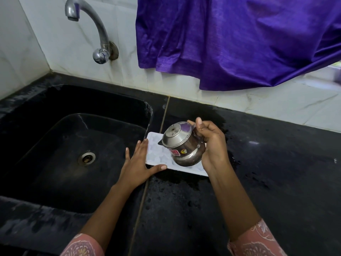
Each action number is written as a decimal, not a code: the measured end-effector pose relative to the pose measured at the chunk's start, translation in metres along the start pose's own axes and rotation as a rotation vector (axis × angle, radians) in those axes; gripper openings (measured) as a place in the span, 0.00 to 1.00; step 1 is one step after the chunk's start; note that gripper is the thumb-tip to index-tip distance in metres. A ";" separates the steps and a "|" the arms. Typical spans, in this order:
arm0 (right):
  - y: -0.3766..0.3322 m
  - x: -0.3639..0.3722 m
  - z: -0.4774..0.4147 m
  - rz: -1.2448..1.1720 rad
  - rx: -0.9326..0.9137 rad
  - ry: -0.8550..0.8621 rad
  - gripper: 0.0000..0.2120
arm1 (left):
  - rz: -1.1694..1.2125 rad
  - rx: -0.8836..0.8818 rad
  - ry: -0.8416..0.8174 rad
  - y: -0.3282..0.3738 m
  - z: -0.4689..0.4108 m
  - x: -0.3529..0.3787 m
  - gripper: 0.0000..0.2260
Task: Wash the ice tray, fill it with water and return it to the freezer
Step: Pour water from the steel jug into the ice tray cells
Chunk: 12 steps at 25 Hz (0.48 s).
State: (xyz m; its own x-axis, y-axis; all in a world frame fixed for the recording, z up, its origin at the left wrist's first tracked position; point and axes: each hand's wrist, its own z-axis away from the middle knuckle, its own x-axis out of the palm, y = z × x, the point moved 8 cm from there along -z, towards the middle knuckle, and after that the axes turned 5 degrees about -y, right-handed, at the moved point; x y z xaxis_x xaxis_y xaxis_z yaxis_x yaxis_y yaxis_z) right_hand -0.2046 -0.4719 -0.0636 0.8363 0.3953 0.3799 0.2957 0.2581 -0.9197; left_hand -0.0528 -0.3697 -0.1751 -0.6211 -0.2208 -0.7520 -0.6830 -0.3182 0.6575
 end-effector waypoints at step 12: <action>0.027 -0.038 -0.013 -0.292 -0.001 0.039 0.17 | 0.393 0.141 -0.014 0.051 -0.007 -0.021 0.44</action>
State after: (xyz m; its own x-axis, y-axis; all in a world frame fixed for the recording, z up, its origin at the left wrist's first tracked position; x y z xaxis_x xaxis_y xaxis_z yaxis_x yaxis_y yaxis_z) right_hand -0.2218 -0.4916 -0.1041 0.7329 0.2701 0.6245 0.5270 0.3551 -0.7721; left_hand -0.0719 -0.3876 -0.1259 -0.8494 -0.2870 -0.4429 -0.4386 -0.0826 0.8949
